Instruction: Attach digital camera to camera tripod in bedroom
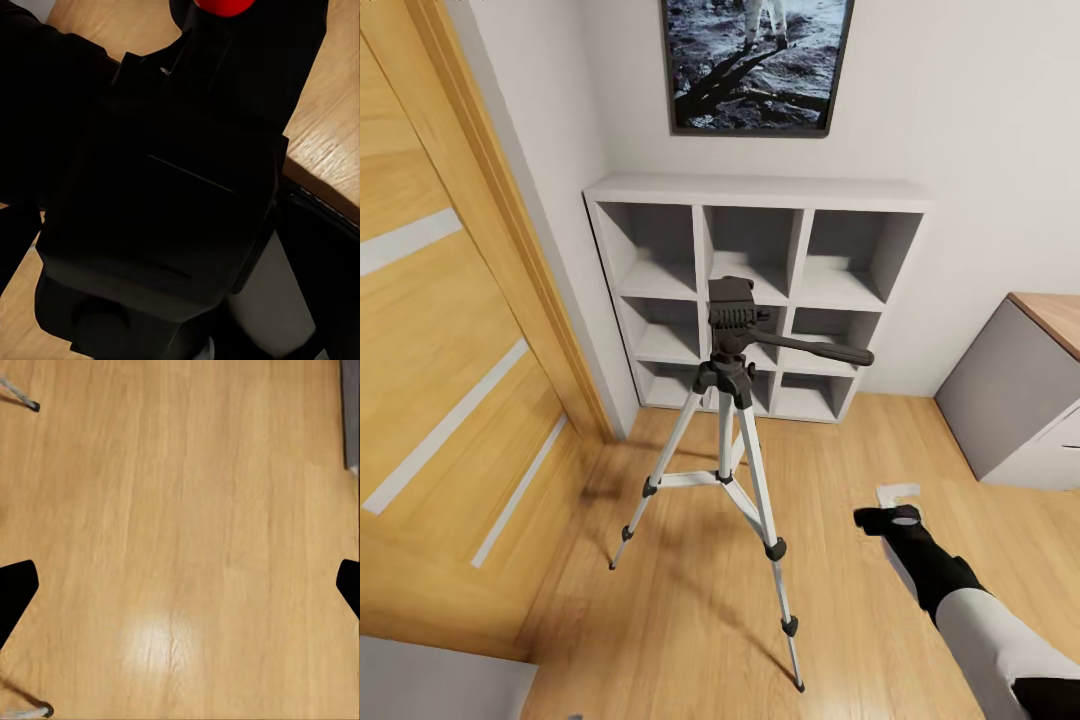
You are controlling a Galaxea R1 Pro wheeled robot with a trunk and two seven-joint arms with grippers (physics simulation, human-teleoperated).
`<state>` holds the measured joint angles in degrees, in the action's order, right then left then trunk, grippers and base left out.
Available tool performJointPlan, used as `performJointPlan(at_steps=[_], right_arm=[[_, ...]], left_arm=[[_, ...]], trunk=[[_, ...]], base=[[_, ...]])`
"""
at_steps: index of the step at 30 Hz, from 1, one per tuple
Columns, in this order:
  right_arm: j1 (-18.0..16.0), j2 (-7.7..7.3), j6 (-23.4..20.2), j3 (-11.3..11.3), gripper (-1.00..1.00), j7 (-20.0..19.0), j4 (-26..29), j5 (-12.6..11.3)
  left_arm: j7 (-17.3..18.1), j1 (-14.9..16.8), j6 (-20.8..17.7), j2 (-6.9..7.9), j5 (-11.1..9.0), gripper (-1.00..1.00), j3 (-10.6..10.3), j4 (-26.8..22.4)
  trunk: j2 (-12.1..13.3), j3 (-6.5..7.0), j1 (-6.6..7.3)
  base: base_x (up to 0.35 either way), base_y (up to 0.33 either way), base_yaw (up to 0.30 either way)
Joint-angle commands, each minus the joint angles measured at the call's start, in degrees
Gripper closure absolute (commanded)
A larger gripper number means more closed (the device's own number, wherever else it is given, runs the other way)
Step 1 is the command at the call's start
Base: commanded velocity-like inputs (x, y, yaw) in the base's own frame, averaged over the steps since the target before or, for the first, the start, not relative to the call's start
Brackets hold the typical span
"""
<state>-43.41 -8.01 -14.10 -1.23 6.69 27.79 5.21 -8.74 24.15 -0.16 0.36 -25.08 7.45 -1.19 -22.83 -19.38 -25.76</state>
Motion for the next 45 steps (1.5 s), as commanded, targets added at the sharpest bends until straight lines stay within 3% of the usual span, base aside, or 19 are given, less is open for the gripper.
performJointPlan(at_steps=[1,2,4,5,8,9,14,19,22,27,30,33,37,40,45], right_arm=[[-1.6,-0.17,-3.5,-0.1,-1.0,-0.1,0.4,-0.8],[-4.7,-0.37,-8.3,-0.1,-1.0,-0.9,1.1,-3.5],[-7.0,-0.54,-14.1,-0.2,-1.0,-3.4,4.1,-6.5],[-7.3,-0.54,-15.3,-0.2,-1.0,-4.3,5.3,-7.0],[-8.2,-0.51,-22.0,-0.9,-1.0,-12.0,14.1,-8.5],[-8.4,-0.29,-24.5,-1.0,-1.0,-16.5,17.8,-8.6],[-8.7,-0.23,-27.5,-1.0,-1.0,-25.0,21.8,-8.7],[-8.7,-1.07,-27.5,-1.1,-1.0,-28.6,22.5,-8.5],[-8.2,-1.85,-26.8,-1.2,-1.0,-30.9,22.6,-7.0],[-4.3,-3.02,-19.6,-1.2,-1.0,-39.1,22.5,-0.1],[-2.8,-3.16,-15.6,-1.4,-1.0,-47.9,22.6,5.8],[-2.4,-3.31,-14.0,-1.5,-1.0,-57.3,22.8,9.2],[-2.1,-3.36,-13.4,-1.5,-1.0,-63.8,23.8,10.7],[-2.1,-3.12,-13.5,-1.5,-1.0,-64.6,24.0,10.9],[-2.1,-1.49,-12.5,-1.0,-1.0,-63.0,24.1,9.2]], left_arm=[[-0.1,0.0,0.0,-0.01,0.2,1.0,0.5,0.0],[-0.1,0.0,0.0,-0.01,0.2,1.0,0.5,0.0],[-0.1,0.0,0.0,-0.01,0.2,1.0,0.5,0.0],[-0.1,0.0,0.0,0.01,0.2,1.0,0.5,0.0],[-0.1,0.0,0.0,0.06,0.2,1.0,0.5,0.1],[-0.1,0.0,0.0,0.07,0.2,1.0,0.5,0.1],[-0.1,0.0,0.0,0.2,0.2,1.0,0.5,0.1],[-0.1,0.0,0.0,0.47,0.2,1.0,0.5,0.1],[-0.1,0.0,-0.1,0.5,0.3,1.0,0.5,0.1],[-0.1,0.0,0.0,0.49,0.3,1.0,0.4,0.1],[-0.2,0.0,0.0,0.51,0.3,1.0,0.4,0.1],[-0.2,0.0,0.0,0.51,0.3,1.0,0.4,0.1],[-0.1,0.0,0.0,0.52,0.3,1.0,0.4,0.1],[-0.1,0.0,0.0,0.47,0.4,1.0,0.4,0.1],[0.7,-0.1,1.6,1.35,0.2,1.0,0.7,-1.6]], trunk=[[-0.1,-0.1,-0.03],[-0.1,-0.1,-0.03],[-0.1,-0.1,-0.03],[-0.1,-0.1,-0.03],[-0.1,-0.1,-0.03],[-0.1,-0.1,-0.03],[-0.1,-0.1,-0.03],[-0.1,-0.1,-0.03],[-0.1,-0.1,-0.03],[-0.1,-0.1,-0.03],[-0.1,-0.1,-0.03],[-0.1,-0.1,-0.03],[-0.1,-0.1,-0.03],[-0.1,-0.1,-0.03],[-0.1,-0.1,-0.03]], base=[[0.0,0.0,0.0],[0.0,0.0,0.0],[0.0,0.0,0.0],[0.0,0.0,0.0],[0.0,0.0,0.0],[0.0,0.0,0.0],[0.0,0.0,0.0],[0.0,0.0,0.0],[0.0,0.0,0.0],[0.0,0.0,0.0],[0.0,0.0,0.0],[0.0,0.0,0.0],[0.0,0.0,0.0],[0.0,0.0,0.0],[0.0,0.0,0.0]])
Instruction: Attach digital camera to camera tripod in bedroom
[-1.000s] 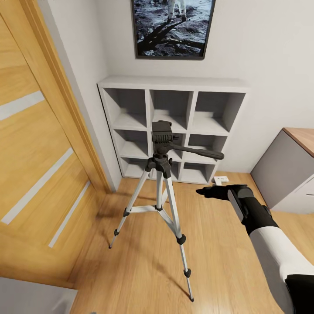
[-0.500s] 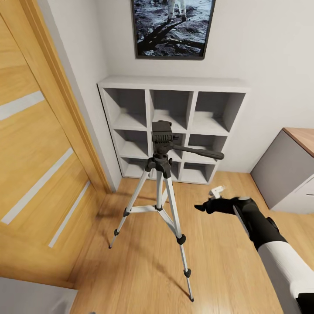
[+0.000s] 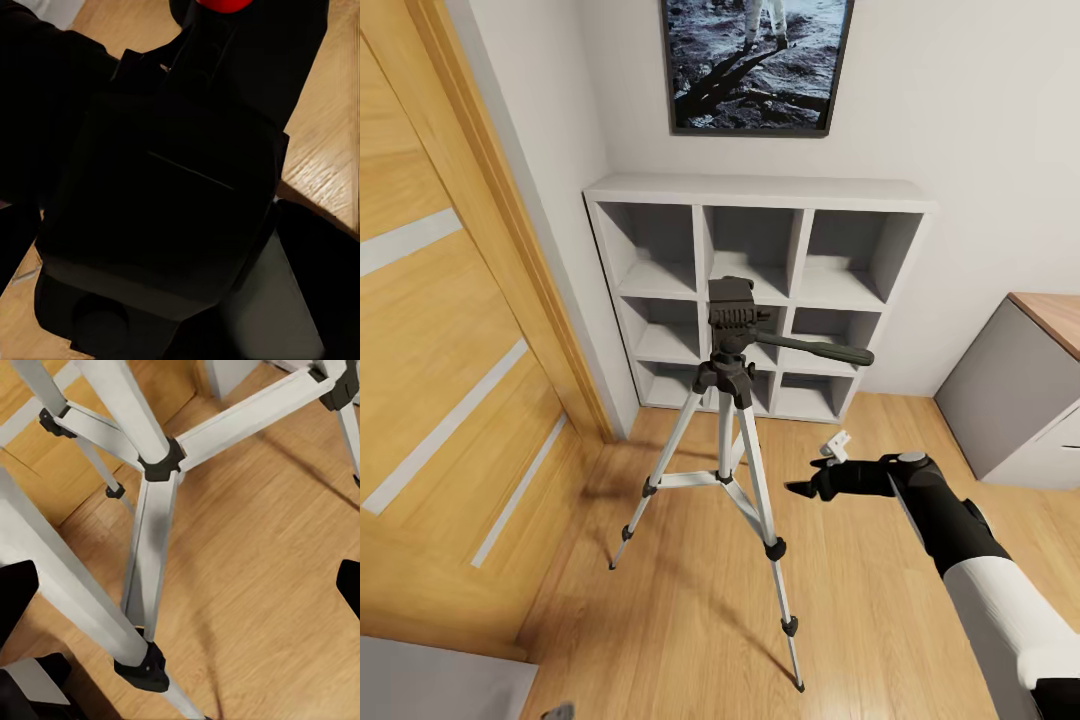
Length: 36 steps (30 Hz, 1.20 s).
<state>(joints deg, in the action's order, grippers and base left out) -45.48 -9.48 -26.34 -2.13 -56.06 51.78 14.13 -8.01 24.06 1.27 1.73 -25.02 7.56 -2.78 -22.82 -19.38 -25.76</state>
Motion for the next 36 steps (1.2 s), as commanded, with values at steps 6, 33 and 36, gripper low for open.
performJointPlan(at_steps=[6,33,36], right_arm=[[0.0,1.93,-0.3,-0.3,-1.0,0.0,1.0,-0.5],[0.0,11.68,-0.9,1.2,-1.0,2.2,8.5,-2.9],[0.0,11.68,-0.9,1.2,-1.0,2.2,8.6,-2.9]], left_arm=[[-0.1,0.0,1.0,-0.05,0.1,1.0,0.6,-2.0],[-0.1,0.0,2.2,0.03,0.1,1.0,0.6,-3.0],[-0.1,0.0,2.2,0.03,0.1,1.0,0.6,-3.0]], trunk=[[-0.1,-0.1,-0.03],[-0.1,-0.1,-0.03],[-0.1,-0.1,-0.03]], base=[[0.0,0.0,0.0],[0.0,0.0,0.0],[0.0,0.0,0.0]])
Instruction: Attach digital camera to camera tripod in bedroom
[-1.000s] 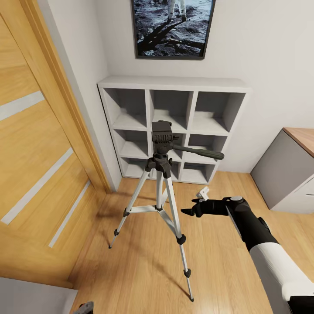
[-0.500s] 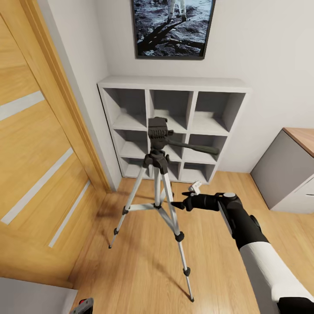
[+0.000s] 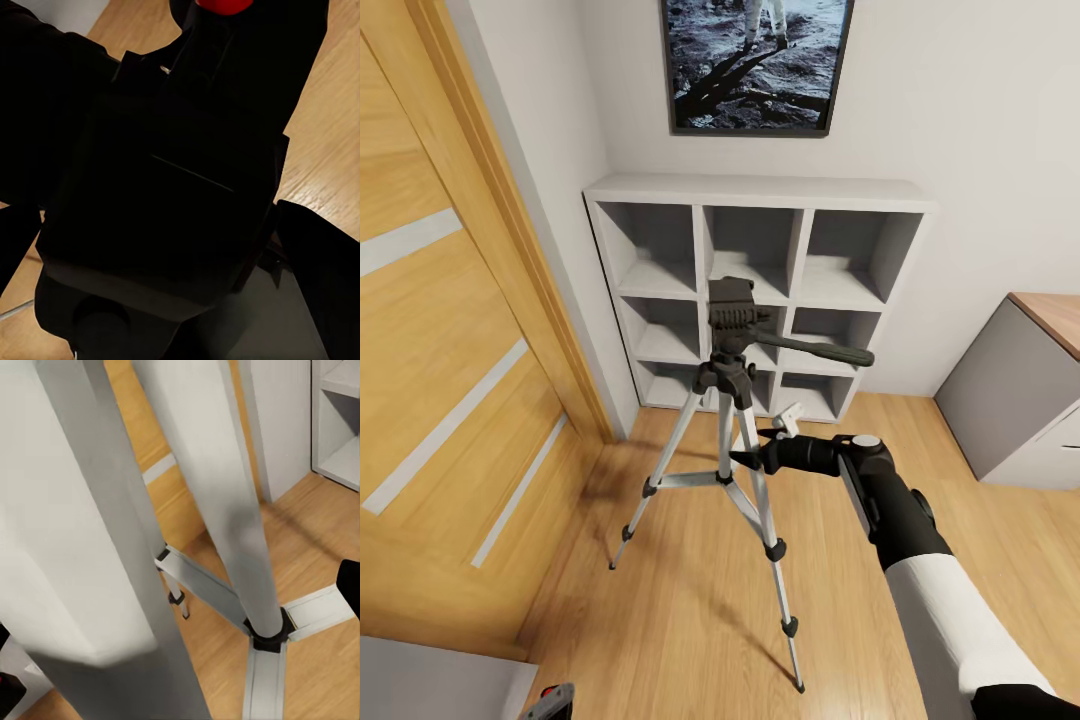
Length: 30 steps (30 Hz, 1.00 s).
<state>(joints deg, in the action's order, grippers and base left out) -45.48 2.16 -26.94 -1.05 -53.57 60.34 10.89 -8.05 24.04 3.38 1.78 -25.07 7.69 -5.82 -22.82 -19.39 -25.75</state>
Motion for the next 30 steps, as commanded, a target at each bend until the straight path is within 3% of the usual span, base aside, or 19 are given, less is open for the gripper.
performJointPlan(at_steps=[1,30], right_arm=[[0.0,0.03,-0.3,0.1,-1.0,-0.3,0.1,0.4],[0.0,-0.1,0.2,0.1,-1.0,0.2,-1.2,0.4]], left_arm=[[0.0,0.0,0.1,-0.02,0.2,1.0,0.4,0.0],[0.0,0.0,0.1,-0.06,0.2,1.0,0.5,0.0]], trunk=[[-0.1,-0.09,-0.03],[-0.1,-0.09,-0.03]], base=[[0.0,0.0,0.0],[0.0,0.0,0.0]])
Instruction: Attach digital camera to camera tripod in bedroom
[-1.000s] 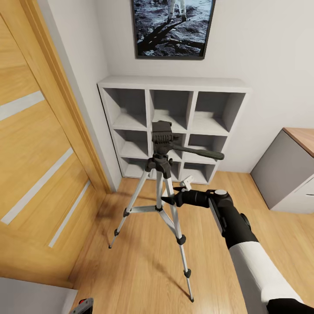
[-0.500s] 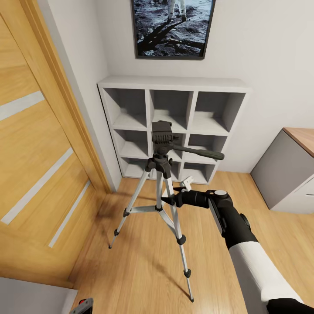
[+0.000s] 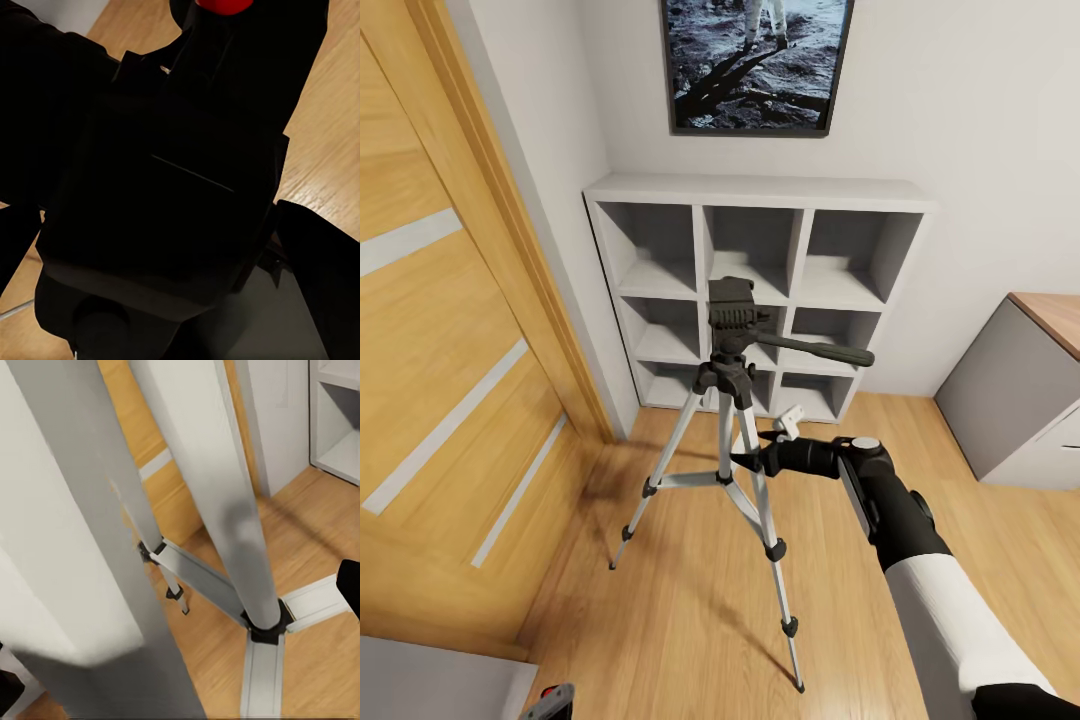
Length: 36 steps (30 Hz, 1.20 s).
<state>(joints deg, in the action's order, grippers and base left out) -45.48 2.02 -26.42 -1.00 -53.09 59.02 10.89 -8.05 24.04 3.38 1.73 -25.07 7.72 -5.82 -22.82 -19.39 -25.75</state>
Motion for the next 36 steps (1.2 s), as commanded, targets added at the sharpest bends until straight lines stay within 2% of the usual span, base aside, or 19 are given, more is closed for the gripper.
performJointPlan(at_steps=[1,15,16,30,33,36], right_arm=[[0.0,-0.01,-0.3,0.1,-1.0,-0.1,-0.2,0.4],[0.0,0.0,-0.2,0.0,-1.0,1.3,-1.2,0.4],[0.0,0.0,-0.1,0.0,1.0,1.3,-1.2,0.4],[0.0,-0.03,-0.2,0.0,1.0,1.9,-1.8,0.4],[0.0,-0.08,-0.1,0.0,1.0,3.1,-2.2,0.6],[0.0,-0.09,-0.1,0.0,1.0,3.8,-2.6,0.7]], left_arm=[[0.0,0.0,0.1,-0.04,0.2,1.0,0.5,0.0],[0.0,0.0,0.1,-0.06,0.2,1.0,0.5,0.0],[0.0,0.0,0.1,-0.06,0.2,1.0,0.5,0.0],[0.0,0.0,0.1,-0.21,0.3,1.0,0.3,0.7],[-0.2,-0.1,0.1,-0.36,0.2,1.0,0.1,4.1],[-0.5,-0.2,-0.2,-0.22,0.3,1.0,0.1,5.2]], trunk=[[-0.1,-0.09,-0.03],[-0.1,-0.09,-0.03],[-0.1,-0.09,-0.03],[-0.1,-0.09,-0.03],[-0.1,-0.09,-0.03],[-0.1,-0.09,-0.03]], base=[[0.0,0.0,0.0],[0.0,0.0,0.0],[0.0,0.0,0.0],[0.0,0.0,0.0],[0.0,0.0,0.0],[0.0,0.0,0.0]])
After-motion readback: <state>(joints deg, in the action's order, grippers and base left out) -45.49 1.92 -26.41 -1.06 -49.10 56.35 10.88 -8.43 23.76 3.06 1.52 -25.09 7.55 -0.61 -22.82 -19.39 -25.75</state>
